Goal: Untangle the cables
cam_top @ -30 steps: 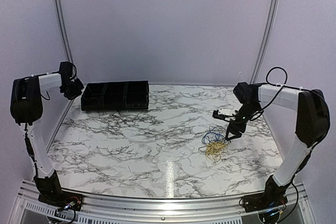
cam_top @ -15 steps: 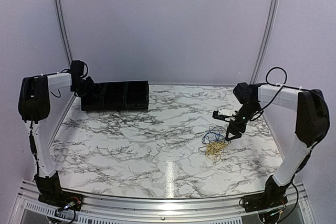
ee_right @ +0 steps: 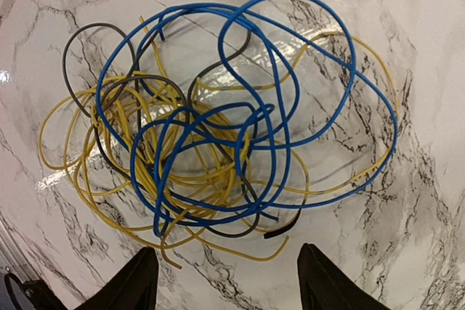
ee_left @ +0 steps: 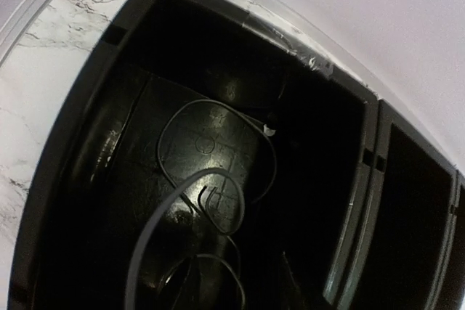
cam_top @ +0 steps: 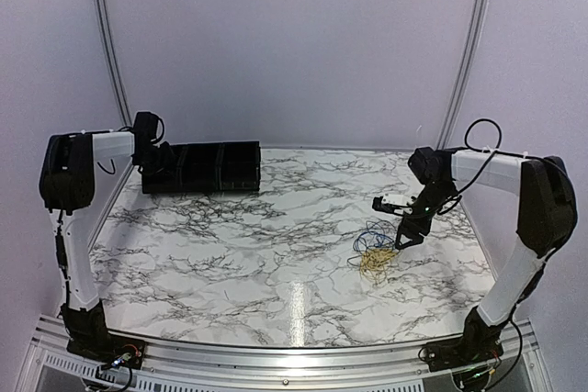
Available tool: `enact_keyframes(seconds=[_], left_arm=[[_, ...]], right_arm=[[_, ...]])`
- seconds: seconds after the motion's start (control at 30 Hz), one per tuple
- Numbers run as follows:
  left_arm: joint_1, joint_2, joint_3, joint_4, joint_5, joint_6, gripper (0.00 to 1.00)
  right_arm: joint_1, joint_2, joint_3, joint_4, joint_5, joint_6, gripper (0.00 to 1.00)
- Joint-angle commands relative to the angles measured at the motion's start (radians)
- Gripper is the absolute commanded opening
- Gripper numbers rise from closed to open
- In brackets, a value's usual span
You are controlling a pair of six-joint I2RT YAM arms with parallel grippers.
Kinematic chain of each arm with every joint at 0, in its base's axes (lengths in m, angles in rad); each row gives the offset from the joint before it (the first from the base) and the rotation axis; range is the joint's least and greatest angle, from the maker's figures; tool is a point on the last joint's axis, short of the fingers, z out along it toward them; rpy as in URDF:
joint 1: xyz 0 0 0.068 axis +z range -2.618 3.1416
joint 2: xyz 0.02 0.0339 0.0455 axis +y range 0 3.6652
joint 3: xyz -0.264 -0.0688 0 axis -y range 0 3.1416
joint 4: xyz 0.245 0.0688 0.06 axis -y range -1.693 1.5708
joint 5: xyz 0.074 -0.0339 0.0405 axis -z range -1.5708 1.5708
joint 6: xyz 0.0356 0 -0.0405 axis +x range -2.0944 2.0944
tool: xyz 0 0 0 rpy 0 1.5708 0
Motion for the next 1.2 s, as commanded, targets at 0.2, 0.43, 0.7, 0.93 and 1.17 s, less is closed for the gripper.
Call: enact_keyframes(seconds=[0.2, 0.43, 0.7, 0.93, 1.17], left_arm=[[0.005, -0.288, -0.091, -0.15, -0.111, 0.019, 0.56], [-0.008, -0.457, -0.2, -0.229, -0.118, 0.031, 0.59], [-0.226, -0.624, -0.268, -0.178, -0.101, 0.161, 0.55], [-0.416, -0.678, -0.327, -0.09, 0.009, 0.157, 0.58], [-0.556, -0.723, -0.484, 0.072, 0.184, 0.182, 0.52]], right_arm=[[-0.101, -0.082, 0.055, -0.033, -0.025, -0.018, 0.66], [-0.127, -0.114, -0.042, 0.061, -0.018, -0.019, 0.67], [-0.106, -0.017, -0.117, 0.155, -0.015, -0.039, 0.68], [0.077, 0.086, -0.074, 0.209, -0.05, -0.018, 0.63], [0.259, 0.204, 0.218, 0.124, -0.214, 0.112, 0.57]])
